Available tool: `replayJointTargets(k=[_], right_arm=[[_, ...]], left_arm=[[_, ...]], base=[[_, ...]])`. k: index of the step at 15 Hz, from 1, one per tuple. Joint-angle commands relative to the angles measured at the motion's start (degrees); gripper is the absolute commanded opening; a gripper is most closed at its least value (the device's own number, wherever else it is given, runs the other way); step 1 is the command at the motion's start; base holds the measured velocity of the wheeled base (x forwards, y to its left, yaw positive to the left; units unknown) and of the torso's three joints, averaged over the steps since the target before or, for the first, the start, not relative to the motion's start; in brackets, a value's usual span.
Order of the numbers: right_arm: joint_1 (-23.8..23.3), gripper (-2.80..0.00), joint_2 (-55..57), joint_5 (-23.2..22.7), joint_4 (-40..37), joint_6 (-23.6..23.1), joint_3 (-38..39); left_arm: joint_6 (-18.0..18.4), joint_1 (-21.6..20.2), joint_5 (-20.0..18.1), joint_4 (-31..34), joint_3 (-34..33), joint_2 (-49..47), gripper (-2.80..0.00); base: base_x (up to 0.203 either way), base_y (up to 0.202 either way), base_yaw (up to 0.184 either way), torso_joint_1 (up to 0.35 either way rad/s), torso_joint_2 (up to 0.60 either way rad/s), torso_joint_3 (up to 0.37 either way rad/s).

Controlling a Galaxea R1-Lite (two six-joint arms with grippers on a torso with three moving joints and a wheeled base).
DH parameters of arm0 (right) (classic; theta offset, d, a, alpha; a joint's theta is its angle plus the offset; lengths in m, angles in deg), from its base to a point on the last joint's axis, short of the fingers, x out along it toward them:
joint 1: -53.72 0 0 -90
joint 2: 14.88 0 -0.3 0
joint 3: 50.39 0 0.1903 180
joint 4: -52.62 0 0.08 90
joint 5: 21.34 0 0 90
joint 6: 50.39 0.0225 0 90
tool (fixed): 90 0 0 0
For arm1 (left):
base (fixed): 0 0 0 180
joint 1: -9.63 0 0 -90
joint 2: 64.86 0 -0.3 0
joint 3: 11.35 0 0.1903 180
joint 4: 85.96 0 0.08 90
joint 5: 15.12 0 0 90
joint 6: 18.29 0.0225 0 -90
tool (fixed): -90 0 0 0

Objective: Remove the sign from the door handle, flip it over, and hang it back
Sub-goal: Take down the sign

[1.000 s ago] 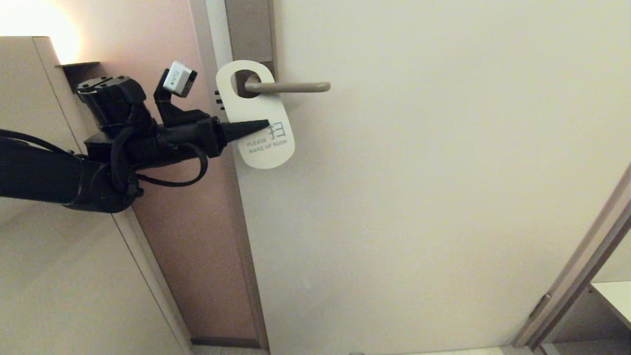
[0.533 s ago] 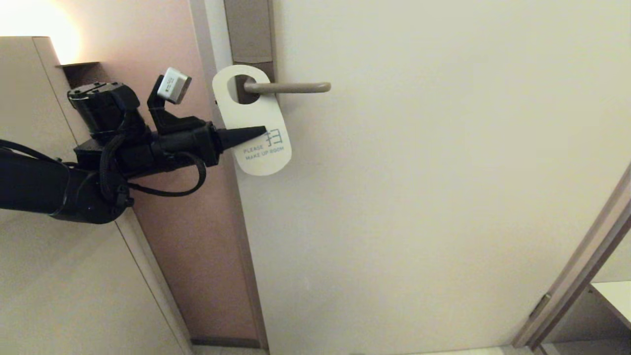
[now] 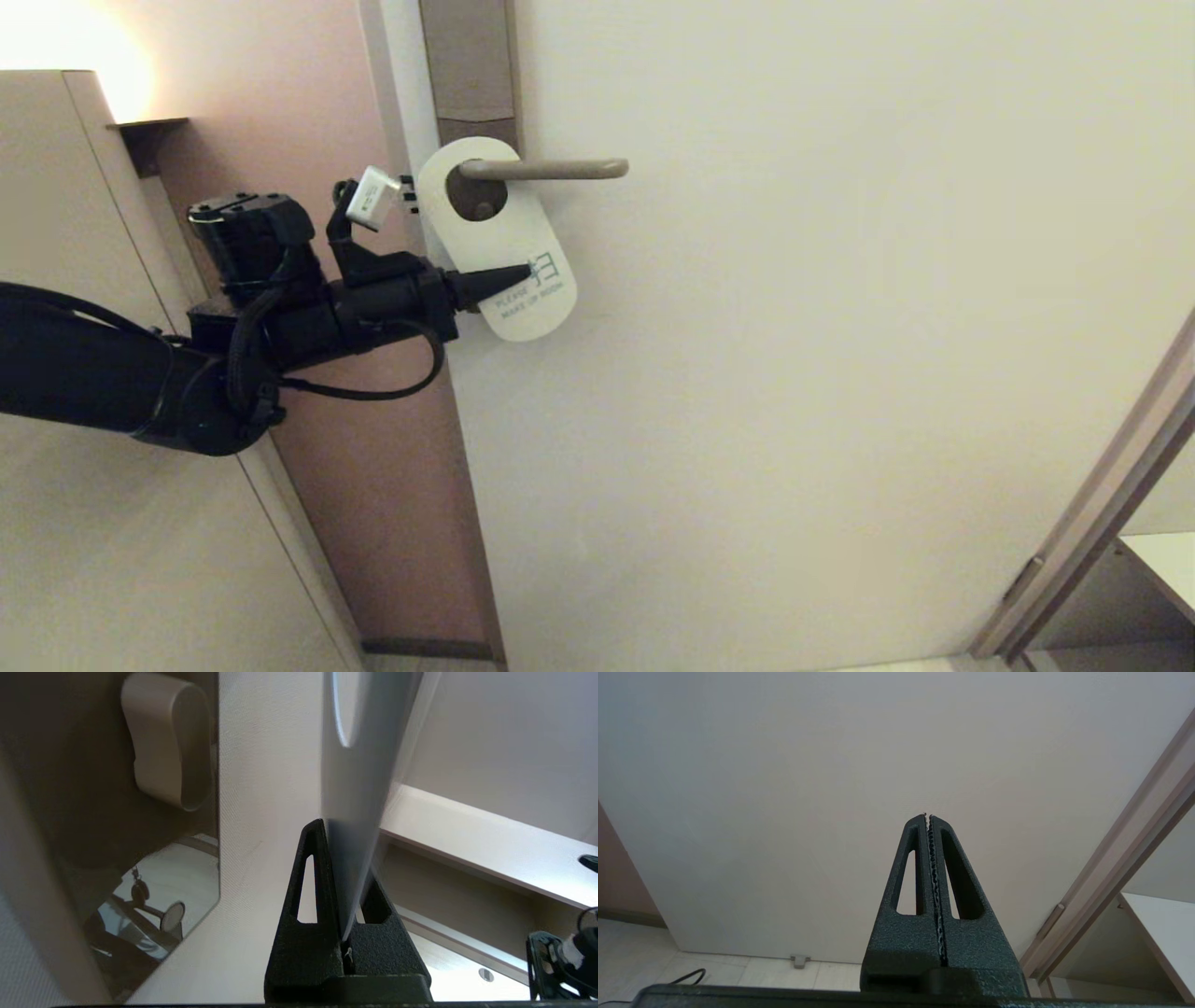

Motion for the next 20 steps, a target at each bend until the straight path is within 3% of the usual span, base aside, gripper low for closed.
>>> replayJointTargets(k=[1,10,15,20], right_arm=[[0.0,-2.8,0.0,0.0,0.0,0.0,0.0],[0.0,-2.8,0.0,0.0,0.0,0.0,0.0],[0.0,-2.8,0.0,0.0,0.0,0.0,0.0],[0.0,-2.8,0.0,0.0,0.0,-0.1,0.0]], left_arm=[[-0.1,0.6,0.7,-0.3,0.0,0.1,-2.8],[-0.1,0.7,2.9,0.8,-0.8,7.0,-2.8],[5.5,2.4,8.8,3.6,-3.2,7.4,-2.8],[5.7,4.3,12.3,3.8,-3.4,6.7,-2.8]], base=[[0.0,0.0,0.0,0.0,0.0,0.0],[0.0,0.0,0.0,0.0,0.0,0.0],[0.0,0.0,0.0,0.0,0.0,0.0],[0.0,0.0,0.0,0.0,0.0,0.0]])
